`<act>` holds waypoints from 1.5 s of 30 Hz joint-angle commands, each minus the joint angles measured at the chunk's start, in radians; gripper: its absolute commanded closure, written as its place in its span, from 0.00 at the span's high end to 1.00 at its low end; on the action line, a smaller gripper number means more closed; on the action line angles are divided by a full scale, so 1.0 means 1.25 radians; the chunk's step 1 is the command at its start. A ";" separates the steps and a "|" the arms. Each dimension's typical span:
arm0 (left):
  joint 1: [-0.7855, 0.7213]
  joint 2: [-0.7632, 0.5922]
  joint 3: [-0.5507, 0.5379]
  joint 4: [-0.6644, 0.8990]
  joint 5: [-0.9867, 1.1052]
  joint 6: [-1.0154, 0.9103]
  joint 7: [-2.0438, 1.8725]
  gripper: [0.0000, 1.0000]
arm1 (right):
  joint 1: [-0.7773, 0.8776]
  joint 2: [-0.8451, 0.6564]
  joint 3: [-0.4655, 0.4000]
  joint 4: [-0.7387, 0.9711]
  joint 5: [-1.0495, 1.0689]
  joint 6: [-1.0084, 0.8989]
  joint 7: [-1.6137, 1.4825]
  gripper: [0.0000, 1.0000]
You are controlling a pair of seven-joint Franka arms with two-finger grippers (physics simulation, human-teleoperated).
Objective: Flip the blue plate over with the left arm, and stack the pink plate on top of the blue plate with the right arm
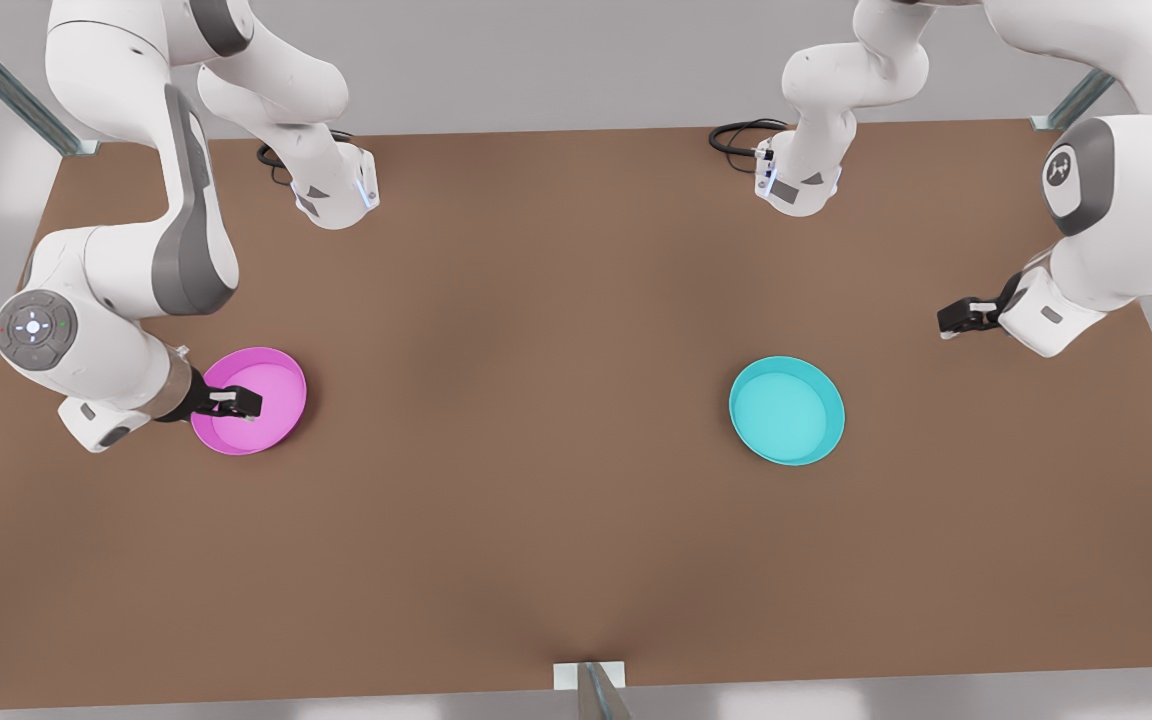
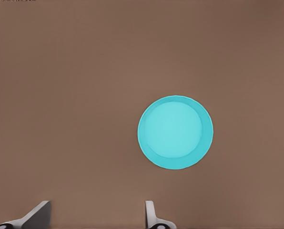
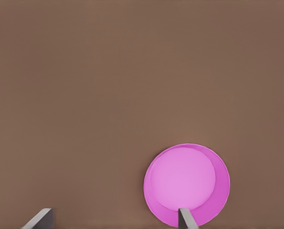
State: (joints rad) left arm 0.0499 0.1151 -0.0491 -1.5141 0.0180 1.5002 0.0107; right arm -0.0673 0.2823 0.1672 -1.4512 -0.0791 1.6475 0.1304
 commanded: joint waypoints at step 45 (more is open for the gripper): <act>0.025 0.315 -0.005 -0.441 -0.410 0.698 0.358 0.56 | -0.028 0.069 -0.006 0.018 0.011 0.040 -0.044 1.00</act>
State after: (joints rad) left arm 0.0813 0.5114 -0.0552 -2.0647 -0.4944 2.3730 0.4587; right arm -0.1024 0.3682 0.1595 -1.4269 -0.0646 1.6981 0.0752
